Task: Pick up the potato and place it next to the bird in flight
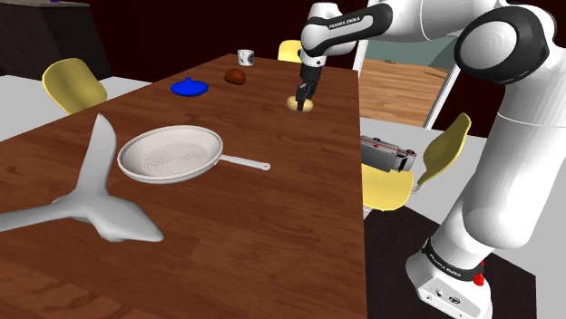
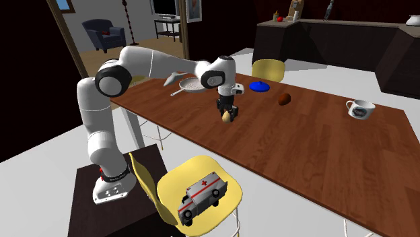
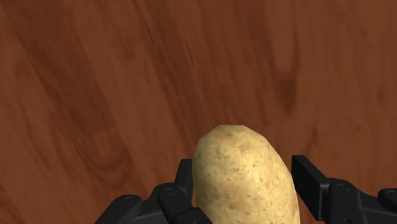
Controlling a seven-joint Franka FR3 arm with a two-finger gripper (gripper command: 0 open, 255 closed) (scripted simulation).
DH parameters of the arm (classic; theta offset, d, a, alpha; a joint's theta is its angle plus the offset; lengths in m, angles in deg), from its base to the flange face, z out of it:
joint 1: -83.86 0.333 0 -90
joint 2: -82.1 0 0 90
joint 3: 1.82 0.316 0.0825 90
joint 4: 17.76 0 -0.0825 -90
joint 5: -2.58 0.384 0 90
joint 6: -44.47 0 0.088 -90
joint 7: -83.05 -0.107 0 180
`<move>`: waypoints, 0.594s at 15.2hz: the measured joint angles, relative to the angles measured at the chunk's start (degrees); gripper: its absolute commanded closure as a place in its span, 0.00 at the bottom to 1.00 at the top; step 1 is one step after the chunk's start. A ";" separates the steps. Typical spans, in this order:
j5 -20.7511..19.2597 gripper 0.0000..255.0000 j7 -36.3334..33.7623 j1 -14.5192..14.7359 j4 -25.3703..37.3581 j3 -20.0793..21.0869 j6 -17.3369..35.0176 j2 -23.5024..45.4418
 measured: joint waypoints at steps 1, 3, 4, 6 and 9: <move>0.00 1.00 0.00 0.00 -0.01 0.00 0.02 -0.01; -0.04 1.00 0.00 -0.04 0.77 -0.04 -0.85 -0.05; -0.08 1.00 -0.10 0.00 1.27 -0.02 -1.43 -0.14; -0.15 1.00 -0.12 -0.04 2.35 -0.07 -2.77 -0.40; -0.21 1.00 -0.23 -0.06 4.73 -0.09 -5.19 -0.47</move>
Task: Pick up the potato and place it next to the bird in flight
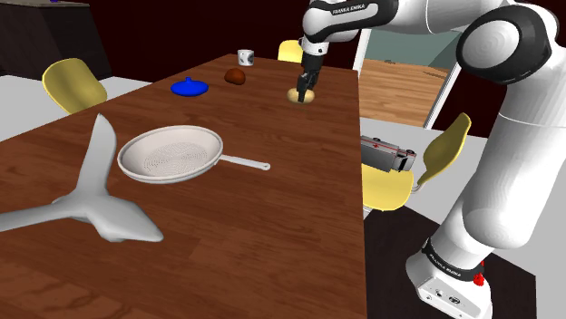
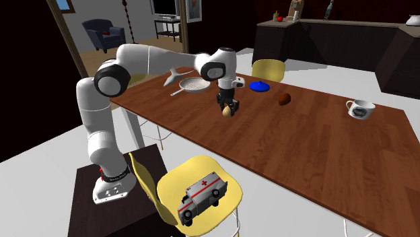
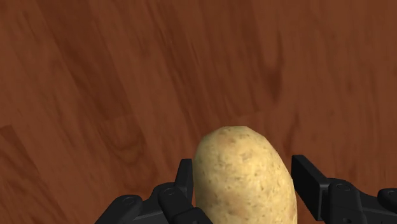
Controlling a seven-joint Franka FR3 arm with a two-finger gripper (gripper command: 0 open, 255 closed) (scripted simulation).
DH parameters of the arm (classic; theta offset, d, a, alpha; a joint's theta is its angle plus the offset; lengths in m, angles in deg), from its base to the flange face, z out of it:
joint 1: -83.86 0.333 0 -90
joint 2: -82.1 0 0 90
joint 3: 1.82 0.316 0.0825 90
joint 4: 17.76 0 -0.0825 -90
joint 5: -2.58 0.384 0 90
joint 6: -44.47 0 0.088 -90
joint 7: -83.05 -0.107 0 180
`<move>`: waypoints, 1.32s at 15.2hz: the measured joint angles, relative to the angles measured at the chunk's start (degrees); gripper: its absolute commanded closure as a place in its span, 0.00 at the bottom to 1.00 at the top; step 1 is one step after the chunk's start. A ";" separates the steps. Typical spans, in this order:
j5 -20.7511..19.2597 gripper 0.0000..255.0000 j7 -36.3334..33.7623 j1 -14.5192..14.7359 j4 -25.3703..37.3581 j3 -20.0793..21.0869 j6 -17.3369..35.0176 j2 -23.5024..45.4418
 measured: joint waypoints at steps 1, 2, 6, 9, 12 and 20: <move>0.01 1.00 -0.03 -0.01 0.80 0.00 -0.68 0.11; -0.01 1.00 -0.09 0.00 1.60 0.01 -1.48 0.13; -0.05 1.00 -0.07 -0.12 4.56 -0.08 -4.58 -0.01; -0.04 1.00 -0.09 -0.19 7.00 -0.11 -6.90 0.12; 0.05 1.00 -0.22 -0.23 10.15 -0.10 -9.48 0.68; 0.45 1.00 -0.06 -0.74 18.80 -0.27 -16.39 2.46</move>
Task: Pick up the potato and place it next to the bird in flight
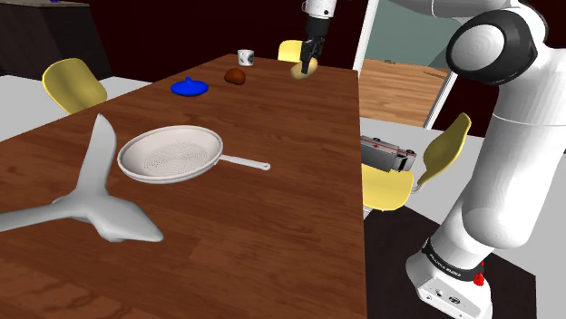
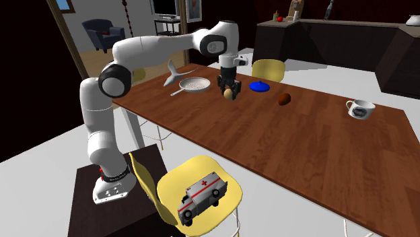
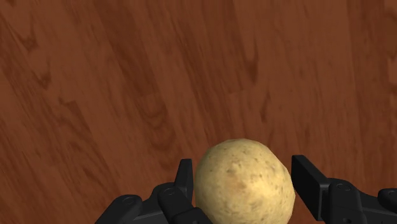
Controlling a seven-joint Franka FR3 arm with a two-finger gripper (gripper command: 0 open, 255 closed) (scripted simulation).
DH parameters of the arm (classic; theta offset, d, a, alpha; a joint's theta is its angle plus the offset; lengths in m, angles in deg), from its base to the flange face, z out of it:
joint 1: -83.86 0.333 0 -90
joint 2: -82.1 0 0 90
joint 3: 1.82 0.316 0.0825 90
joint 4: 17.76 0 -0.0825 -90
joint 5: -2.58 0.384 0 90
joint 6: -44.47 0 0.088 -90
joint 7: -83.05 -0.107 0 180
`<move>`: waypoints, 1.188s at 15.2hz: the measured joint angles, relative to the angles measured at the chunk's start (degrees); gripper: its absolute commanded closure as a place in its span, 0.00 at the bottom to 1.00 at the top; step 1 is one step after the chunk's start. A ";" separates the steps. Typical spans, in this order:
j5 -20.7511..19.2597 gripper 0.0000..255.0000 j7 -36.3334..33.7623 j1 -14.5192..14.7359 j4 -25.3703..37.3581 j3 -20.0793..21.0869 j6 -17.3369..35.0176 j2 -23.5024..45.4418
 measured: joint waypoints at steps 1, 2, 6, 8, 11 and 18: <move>0.10 1.00 -0.04 -0.06 1.48 0.00 -0.98 0.51; 0.16 1.00 -0.02 -0.14 2.59 -0.02 -1.88 0.74; 0.60 1.00 0.04 -0.58 8.53 -0.09 -5.95 2.62; 0.88 1.00 0.09 -0.86 11.76 -0.12 -8.06 3.77; 1.31 1.00 0.13 -1.32 16.47 -0.16 -11.10 5.46; -1.84 1.00 -6.81 4.65 2.41 2.21 -7.34 -5.18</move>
